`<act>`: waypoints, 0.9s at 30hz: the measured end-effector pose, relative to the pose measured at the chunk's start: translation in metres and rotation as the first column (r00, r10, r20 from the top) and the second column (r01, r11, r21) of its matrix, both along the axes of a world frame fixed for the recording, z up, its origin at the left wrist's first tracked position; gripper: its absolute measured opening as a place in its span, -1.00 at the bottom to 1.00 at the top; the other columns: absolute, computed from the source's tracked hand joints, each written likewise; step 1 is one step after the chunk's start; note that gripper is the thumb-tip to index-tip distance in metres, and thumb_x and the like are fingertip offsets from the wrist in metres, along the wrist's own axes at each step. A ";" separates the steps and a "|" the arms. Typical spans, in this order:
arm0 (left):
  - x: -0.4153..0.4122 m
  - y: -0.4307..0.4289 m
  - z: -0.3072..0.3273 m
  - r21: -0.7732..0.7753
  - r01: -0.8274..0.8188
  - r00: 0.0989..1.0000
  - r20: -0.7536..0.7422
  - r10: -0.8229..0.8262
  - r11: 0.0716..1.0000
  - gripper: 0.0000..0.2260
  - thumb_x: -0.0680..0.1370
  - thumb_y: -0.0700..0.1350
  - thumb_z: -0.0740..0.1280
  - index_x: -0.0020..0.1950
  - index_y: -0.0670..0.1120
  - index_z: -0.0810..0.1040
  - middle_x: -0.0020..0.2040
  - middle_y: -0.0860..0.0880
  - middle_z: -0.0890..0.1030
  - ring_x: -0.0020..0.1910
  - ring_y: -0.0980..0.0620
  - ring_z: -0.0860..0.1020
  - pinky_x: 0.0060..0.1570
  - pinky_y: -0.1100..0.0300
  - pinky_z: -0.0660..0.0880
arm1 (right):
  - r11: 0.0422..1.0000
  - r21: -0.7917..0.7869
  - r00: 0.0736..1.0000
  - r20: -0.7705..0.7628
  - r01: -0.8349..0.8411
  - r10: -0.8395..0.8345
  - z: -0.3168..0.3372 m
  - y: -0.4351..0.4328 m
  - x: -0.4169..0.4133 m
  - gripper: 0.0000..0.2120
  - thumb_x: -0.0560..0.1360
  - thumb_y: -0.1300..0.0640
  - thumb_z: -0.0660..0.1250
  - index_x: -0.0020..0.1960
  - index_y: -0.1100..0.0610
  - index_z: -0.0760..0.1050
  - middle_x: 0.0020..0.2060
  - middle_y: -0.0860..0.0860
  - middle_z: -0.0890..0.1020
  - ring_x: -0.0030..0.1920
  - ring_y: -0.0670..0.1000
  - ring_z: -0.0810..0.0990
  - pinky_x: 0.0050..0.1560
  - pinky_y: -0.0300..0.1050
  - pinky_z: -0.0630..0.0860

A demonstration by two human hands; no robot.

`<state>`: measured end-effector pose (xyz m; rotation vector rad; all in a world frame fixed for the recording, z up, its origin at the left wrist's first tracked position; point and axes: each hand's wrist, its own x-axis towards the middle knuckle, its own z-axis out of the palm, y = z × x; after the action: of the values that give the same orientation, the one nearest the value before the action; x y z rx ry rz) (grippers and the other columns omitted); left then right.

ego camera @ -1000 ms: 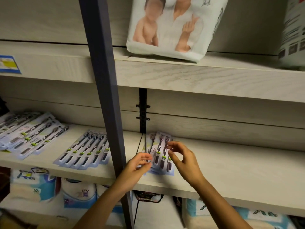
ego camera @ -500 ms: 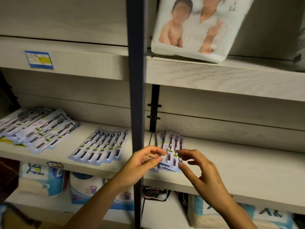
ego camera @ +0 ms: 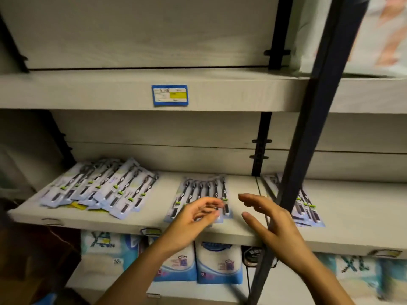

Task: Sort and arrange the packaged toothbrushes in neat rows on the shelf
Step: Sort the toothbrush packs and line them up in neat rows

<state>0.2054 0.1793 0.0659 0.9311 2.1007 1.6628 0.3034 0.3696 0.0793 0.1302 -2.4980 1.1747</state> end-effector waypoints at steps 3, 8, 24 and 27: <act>-0.014 -0.035 0.001 -0.007 -0.042 0.999 -0.015 0.042 0.999 -0.80 0.55 -0.13 0.30 0.15 0.07 0.53 0.12 0.09 0.62 0.12 0.12 0.56 0.19 0.21 0.47 | 1.000 0.013 1.000 0.013 -0.007 0.007 0.003 -0.029 -0.021 -0.65 0.50 -0.05 0.25 0.28 -0.15 0.41 0.15 -0.31 0.51 0.19 -0.31 0.47 0.24 -0.37 0.40; -0.035 -0.077 -0.010 0.030 -0.161 0.987 -0.002 0.162 0.986 -0.82 0.54 -0.10 0.31 0.13 0.06 0.53 0.08 0.11 0.64 0.10 0.11 0.57 0.15 0.23 0.49 | 0.998 0.023 0.996 0.065 -0.057 0.055 -0.005 -0.063 -0.052 -0.67 0.49 -0.10 0.24 0.25 -0.25 0.37 0.16 -0.31 0.51 0.20 -0.32 0.45 0.23 -0.35 0.41; -0.132 -0.103 -0.088 -0.297 -0.338 0.939 -0.041 0.341 0.893 -0.88 0.51 -0.06 0.36 -0.20 0.08 0.46 -0.22 0.08 0.58 -0.14 0.04 0.57 -0.12 0.20 0.54 | 0.996 0.055 0.982 0.171 0.067 -0.076 -0.026 -0.129 -0.107 -0.70 0.53 -0.02 0.24 0.12 -0.39 0.29 0.08 -0.44 0.42 0.18 -0.41 0.39 0.10 -0.46 0.37; -0.144 -0.074 -0.096 -0.486 -0.387 0.918 -0.125 0.376 0.784 -0.81 0.49 0.10 0.33 -0.14 -0.01 0.50 -0.15 -0.03 0.63 -0.14 -0.03 0.58 -0.10 0.09 0.54 | 0.996 0.021 0.977 0.190 0.089 -0.091 -0.026 -0.126 -0.111 -0.69 0.53 0.02 0.25 0.13 -0.37 0.31 0.08 -0.42 0.44 0.17 -0.39 0.42 0.08 -0.54 0.36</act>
<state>0.0613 0.1055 -0.0296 0.3701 2.6814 1.1346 0.1924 0.2432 0.0535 -0.0969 -2.6458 1.1846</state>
